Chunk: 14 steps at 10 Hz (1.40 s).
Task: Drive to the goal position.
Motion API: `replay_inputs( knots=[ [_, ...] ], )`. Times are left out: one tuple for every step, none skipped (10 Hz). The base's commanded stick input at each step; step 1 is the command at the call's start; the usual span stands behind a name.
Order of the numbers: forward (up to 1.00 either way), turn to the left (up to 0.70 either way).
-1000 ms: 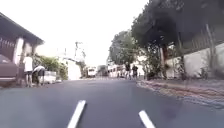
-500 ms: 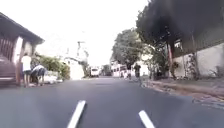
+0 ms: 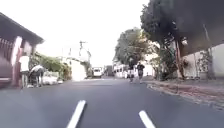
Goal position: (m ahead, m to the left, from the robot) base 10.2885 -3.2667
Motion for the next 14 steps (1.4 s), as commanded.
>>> replay_inputs(
  knots=[
    [0.85, 0.0],
    [0.0, 0.0],
    [0.0, 0.0],
    [0.07, 0.0],
    [0.47, -0.03],
    [0.71, -0.23],
    [0.85, -0.34],
    [0.81, -0.32],
    [0.0, 0.0],
    [0.0, 0.0],
    [0.0, 0.0],
    [0.0, 0.0],
    [0.0, 0.0],
    [0.0, 0.0]
  ],
)
